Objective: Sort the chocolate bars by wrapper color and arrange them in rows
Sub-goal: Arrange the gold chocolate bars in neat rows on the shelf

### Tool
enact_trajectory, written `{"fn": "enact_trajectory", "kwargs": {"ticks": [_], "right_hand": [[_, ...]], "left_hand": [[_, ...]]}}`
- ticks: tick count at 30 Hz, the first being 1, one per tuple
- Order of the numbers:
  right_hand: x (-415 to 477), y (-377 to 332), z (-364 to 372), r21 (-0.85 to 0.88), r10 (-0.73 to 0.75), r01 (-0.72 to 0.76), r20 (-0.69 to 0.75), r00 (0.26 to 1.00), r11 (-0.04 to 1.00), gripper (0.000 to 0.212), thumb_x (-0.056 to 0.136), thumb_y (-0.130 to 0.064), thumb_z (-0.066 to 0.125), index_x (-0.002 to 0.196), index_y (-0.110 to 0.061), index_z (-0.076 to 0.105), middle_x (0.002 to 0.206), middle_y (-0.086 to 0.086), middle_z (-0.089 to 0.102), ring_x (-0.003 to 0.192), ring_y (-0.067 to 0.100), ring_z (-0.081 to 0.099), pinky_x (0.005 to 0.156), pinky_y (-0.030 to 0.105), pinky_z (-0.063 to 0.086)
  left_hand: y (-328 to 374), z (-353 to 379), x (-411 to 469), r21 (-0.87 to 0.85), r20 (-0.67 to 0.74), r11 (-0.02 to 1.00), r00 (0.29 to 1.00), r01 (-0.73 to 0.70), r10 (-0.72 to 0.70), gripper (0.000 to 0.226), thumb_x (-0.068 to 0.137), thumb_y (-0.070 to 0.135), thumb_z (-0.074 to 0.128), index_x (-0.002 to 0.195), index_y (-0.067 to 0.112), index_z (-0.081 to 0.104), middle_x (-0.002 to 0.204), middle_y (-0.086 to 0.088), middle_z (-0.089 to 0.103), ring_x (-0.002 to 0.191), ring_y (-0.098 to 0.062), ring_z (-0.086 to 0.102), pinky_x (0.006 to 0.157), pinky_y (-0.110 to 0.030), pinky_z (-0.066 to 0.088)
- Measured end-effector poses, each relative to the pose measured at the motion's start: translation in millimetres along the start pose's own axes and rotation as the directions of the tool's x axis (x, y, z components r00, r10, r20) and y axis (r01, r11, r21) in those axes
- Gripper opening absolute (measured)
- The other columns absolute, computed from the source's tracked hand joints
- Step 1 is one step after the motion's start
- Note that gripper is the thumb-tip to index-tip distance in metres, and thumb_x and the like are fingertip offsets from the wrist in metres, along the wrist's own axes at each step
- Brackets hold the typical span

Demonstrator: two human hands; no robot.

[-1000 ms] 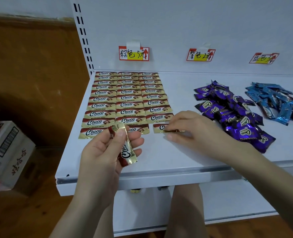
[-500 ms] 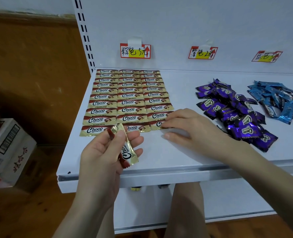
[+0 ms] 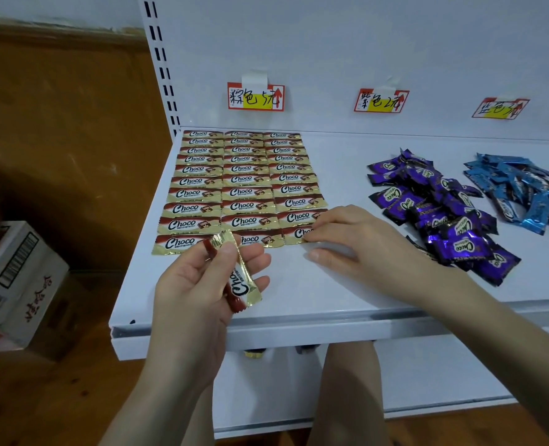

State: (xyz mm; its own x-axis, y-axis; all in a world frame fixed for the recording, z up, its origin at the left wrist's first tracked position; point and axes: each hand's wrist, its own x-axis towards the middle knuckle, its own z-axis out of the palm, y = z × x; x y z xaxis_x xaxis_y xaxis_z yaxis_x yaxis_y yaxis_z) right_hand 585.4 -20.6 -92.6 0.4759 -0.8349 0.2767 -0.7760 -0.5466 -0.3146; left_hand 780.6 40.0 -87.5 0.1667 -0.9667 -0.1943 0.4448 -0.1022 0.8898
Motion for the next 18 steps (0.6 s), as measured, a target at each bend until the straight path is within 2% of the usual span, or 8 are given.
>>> {"fn": "enact_trajectory", "kwargs": {"ticks": [3,8,10,12,15,18], "right_hand": [[-1,1,1,-0.011,-0.015,0.015,0.0,1.0,1.0,0.027,0.081,-0.034,0.058,0.099,-0.019,0.071,0.104,-0.001,0.064,0.098,0.019,0.057,0.082,0.03,0.046],[1,0,1,0.022,-0.029,0.029,-0.039,0.999,0.999,0.035,0.082,-0.041,0.055,0.1,-0.015,0.07,0.101,0.0,0.064,0.096,0.01,0.051,0.082,0.019,0.038],[2,-10,-1,0.144,-0.002,0.019,-0.115,0.993,0.989,0.037,0.083,-0.04,0.051,0.099,-0.013,0.07,0.095,-0.004,0.063,0.091,0.006,0.054,0.08,0.015,0.041],[2,-28,-5,0.326,0.069,-0.012,-0.163,0.984,0.945,0.024,0.082,-0.037,0.057,0.09,-0.019,0.07,0.085,-0.011,0.065,0.085,0.002,0.056,0.075,0.013,0.043],[0,-64,-7,0.533,0.109,-0.065,-0.052,0.993,0.844,0.008,0.08,-0.033,0.061,0.074,-0.032,0.066,0.079,-0.013,0.066,0.073,0.001,0.058,0.063,0.012,0.042],[0,-89,-1,0.642,0.066,-0.083,0.05,0.997,0.762,0.008,0.08,-0.021,0.069,0.081,-0.028,0.066,0.077,-0.009,0.069,0.069,0.003,0.062,0.06,0.01,0.041]], "left_hand": [[0,0,0,-0.017,-0.005,1.0,1.0,0.006,-0.006,0.015,0.09,0.012,0.049,0.101,0.013,0.06,0.081,-0.005,0.074,0.074,-0.019,0.072,0.056,-0.025,0.057],[3,1,1,-0.112,-0.011,0.992,0.998,0.062,-0.064,0.019,0.095,0.008,0.044,0.11,0.013,0.055,0.085,-0.008,0.074,0.079,-0.022,0.072,0.062,-0.03,0.059],[5,1,1,-0.144,0.0,0.988,0.998,0.064,-0.064,0.019,0.097,0.008,0.042,0.104,0.016,0.057,0.088,-0.005,0.075,0.083,-0.02,0.072,0.067,-0.028,0.059],[7,3,-3,-0.163,0.013,0.986,0.999,0.035,-0.033,0.02,0.096,0.009,0.042,0.101,0.02,0.058,0.091,0.0,0.075,0.087,-0.015,0.071,0.072,-0.024,0.057],[9,5,-10,-0.18,0.016,0.983,0.999,-0.036,0.04,0.023,0.096,0.009,0.042,0.109,0.021,0.057,0.095,0.002,0.074,0.092,-0.012,0.07,0.079,-0.027,0.056],[14,1,-15,-0.193,0.041,0.978,0.996,-0.074,0.083,0.027,0.096,0.008,0.041,0.118,0.017,0.056,0.102,-0.002,0.073,0.098,-0.013,0.068,0.081,-0.03,0.056]]}}
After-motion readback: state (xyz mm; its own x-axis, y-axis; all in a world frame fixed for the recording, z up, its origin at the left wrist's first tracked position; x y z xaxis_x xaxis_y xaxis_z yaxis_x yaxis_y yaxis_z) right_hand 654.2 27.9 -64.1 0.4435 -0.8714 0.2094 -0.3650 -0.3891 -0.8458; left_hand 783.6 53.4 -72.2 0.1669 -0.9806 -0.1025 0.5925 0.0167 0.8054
